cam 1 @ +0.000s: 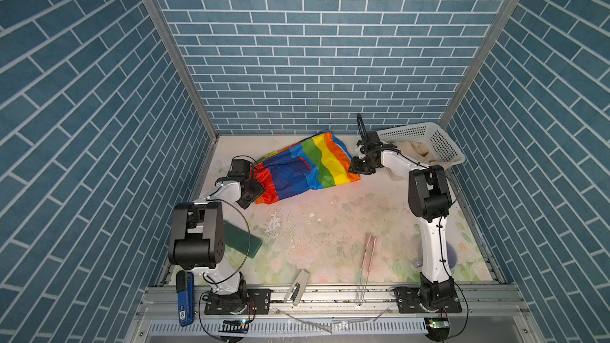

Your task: Fold and stack the shorts

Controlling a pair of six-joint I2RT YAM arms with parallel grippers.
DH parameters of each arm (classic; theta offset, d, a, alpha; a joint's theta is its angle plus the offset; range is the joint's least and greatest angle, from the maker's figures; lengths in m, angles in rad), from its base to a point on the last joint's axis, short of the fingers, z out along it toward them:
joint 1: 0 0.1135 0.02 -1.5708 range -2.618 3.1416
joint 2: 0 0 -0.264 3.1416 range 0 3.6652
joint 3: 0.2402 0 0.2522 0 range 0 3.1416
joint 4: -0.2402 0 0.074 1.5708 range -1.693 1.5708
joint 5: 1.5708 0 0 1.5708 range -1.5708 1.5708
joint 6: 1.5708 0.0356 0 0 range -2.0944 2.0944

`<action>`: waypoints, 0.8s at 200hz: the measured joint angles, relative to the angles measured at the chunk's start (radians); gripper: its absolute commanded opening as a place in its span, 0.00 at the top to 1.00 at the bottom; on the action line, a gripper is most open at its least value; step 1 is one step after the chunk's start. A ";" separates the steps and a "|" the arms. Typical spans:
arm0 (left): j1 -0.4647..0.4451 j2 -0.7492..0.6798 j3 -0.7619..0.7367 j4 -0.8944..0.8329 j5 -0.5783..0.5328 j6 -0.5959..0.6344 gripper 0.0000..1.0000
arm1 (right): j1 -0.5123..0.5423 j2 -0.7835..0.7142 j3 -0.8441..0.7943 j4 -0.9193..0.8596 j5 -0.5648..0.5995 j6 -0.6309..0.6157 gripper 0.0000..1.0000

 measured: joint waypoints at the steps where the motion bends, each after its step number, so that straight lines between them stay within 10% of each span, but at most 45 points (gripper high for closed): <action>1: 0.000 0.001 0.000 0.000 0.000 0.002 0.42 | 0.000 0.000 0.000 0.000 -0.001 0.003 0.80; 21: 0.000 0.021 0.005 0.002 0.000 0.002 0.50 | 0.000 0.003 0.003 0.006 -0.005 0.019 1.00; 70: 0.001 0.063 0.032 -0.002 -0.010 0.007 0.69 | -0.006 -0.006 -0.001 0.007 0.069 0.028 1.00; 160: 0.027 0.079 0.034 -0.006 -0.019 0.012 0.71 | -0.051 -0.143 -0.040 0.021 0.196 0.033 0.99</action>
